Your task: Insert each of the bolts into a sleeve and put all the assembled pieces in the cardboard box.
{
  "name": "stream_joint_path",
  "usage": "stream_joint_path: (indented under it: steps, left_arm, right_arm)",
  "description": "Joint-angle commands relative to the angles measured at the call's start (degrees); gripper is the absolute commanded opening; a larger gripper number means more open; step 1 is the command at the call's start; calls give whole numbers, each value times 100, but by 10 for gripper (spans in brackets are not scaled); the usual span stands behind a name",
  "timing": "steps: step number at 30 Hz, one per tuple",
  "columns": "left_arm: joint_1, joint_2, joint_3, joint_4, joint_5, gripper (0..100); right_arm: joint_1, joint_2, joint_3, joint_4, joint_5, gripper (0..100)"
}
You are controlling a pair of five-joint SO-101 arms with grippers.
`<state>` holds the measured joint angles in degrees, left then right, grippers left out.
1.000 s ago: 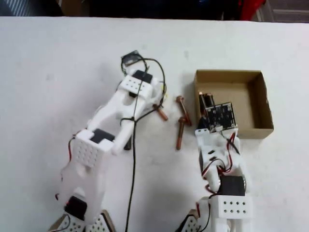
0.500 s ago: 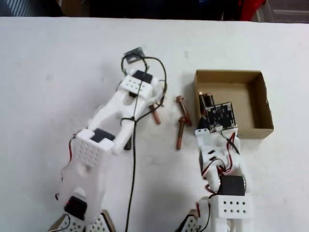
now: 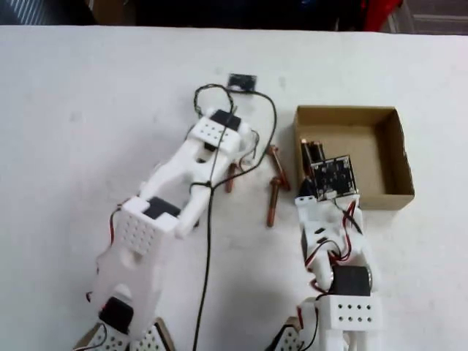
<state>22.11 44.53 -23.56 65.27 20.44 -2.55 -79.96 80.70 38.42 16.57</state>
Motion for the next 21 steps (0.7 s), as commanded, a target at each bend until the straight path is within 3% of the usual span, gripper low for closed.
stream_joint_path:
  steps: [1,21]
  left_arm:
    - [163,-84,-193,396,-176,24]
    - [242,-40,-149,1073,-176,37]
  right_arm:
    - [22,-84,-53,-136,-9,16]
    - [22,-84,-53,-136,-9,16]
